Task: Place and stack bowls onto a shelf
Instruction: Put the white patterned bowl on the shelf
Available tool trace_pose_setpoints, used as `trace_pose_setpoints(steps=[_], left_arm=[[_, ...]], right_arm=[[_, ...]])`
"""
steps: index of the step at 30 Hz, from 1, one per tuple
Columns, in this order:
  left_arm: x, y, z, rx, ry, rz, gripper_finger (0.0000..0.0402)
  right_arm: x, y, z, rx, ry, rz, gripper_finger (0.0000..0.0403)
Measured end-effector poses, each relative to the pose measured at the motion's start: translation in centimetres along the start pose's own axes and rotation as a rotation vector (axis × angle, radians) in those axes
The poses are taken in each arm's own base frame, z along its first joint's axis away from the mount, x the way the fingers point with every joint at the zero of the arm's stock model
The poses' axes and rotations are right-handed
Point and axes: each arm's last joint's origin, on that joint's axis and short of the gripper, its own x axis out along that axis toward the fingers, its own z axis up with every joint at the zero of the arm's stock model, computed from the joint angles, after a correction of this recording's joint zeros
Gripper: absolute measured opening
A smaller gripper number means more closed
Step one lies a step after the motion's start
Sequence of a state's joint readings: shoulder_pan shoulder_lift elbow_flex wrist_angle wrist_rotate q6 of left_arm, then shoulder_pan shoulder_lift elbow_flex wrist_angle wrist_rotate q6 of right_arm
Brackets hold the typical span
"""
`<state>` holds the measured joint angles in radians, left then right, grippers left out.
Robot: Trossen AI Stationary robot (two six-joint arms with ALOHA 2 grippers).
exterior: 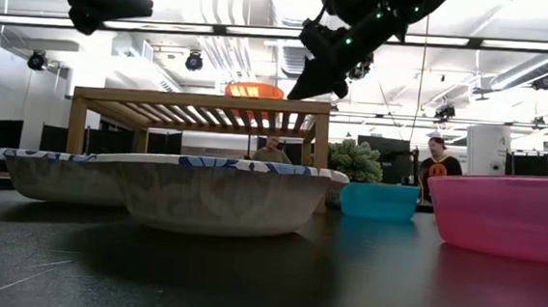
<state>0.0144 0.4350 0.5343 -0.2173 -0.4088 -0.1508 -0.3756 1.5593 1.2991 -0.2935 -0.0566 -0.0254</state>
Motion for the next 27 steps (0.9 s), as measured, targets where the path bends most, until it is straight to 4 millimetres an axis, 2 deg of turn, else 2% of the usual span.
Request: trace_pose_setpoints(steps=[4,10,14,18,21,23,27], left_arm=[[0.1,0.0,-0.1,-0.050,0.008,0.001,0.0091],[0.8,-0.3,-0.4,-0.142,0.043,-0.005,0.0091],[1.6,-0.8,-0.9,-0.204,0.106,-0.062,0.0091],[2.6,-1.6,-1.5,-0.302,0.201,-0.151,0.0091],[3.3,-2.2,-1.8,-0.445,0.315,-0.231,0.0091],[3.8,-2.5,-2.3,-0.596,0.440,-0.190,0.0091],[3.6,-3.4,-4.8,-0.810,0.889,-0.021,0.0084]], right_arm=[[-0.7,2.0,-0.4,-0.050,0.031,0.040,0.0008],[-2.1,5.1,-1.6,-0.144,-0.049,0.116,0.0008],[-3.8,6.1,-2.8,-0.188,-0.183,0.149,0.0008],[-5.5,6.4,-5.0,-0.239,-0.269,0.159,0.0008],[-7.0,6.3,-6.1,-0.273,-0.331,0.179,0.0009],[-7.9,6.2,-6.7,-0.273,-0.366,0.179,0.0009],[-9.6,6.0,-6.7,-0.274,-0.421,0.175,0.0009]])
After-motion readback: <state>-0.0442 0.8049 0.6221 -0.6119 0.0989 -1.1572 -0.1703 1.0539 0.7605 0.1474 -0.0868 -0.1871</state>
